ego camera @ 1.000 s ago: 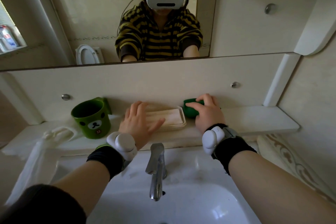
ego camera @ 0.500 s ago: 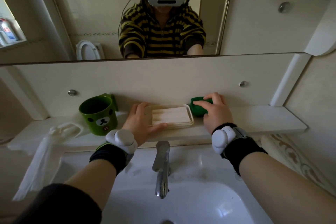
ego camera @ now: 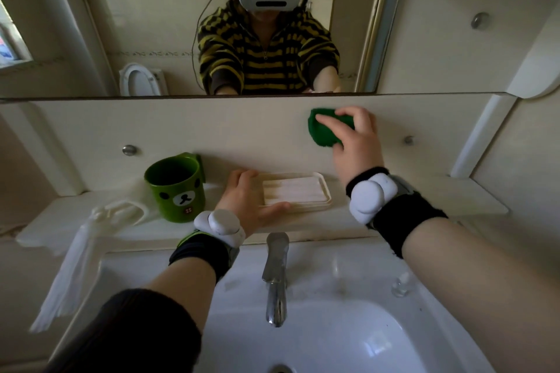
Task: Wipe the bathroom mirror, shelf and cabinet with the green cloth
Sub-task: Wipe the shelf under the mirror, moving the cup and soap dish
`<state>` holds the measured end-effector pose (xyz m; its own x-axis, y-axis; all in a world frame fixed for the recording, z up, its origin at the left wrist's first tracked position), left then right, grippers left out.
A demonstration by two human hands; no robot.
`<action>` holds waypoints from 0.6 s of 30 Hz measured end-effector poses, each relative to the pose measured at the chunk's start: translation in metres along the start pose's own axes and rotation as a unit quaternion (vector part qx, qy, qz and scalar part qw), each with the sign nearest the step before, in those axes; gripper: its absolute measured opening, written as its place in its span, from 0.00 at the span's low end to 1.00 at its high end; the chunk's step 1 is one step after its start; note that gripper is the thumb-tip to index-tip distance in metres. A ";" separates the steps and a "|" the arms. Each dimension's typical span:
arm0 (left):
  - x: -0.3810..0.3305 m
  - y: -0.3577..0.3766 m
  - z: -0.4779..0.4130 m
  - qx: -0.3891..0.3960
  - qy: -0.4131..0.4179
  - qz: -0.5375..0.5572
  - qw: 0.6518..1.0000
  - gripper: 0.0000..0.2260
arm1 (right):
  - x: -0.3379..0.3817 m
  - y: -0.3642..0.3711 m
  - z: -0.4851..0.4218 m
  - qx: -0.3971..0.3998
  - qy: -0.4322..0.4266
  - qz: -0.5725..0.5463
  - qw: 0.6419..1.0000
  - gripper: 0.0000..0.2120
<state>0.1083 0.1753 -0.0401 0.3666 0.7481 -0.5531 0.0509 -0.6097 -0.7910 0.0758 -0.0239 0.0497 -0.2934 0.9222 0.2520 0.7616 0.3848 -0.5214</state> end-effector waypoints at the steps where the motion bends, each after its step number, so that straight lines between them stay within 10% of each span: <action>1: 0.000 0.000 0.000 -0.001 0.001 0.005 1.000 0.42 | 0.004 -0.002 -0.008 -0.009 -0.003 -0.002 1.000 0.26; 18: 0.005 0.003 0.001 0.039 0.051 0.032 0.997 0.44 | 0.007 0.017 0.007 0.001 0.000 -0.001 1.000 0.28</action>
<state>0.1090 0.1775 -0.0461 0.4599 0.6747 -0.5773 -0.0463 -0.6310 -0.7744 0.0829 -0.0100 0.0366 -0.2955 0.9212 0.2533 0.7596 0.3873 -0.5225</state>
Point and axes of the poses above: each hand's wrist, its own z-axis away from the middle knuckle, its own y-axis out of the palm, x = y × z, the point moved 4 cm from there along -z, towards the middle knuckle, and after that the axes turned 3 degrees about x, right-handed, at the moved point
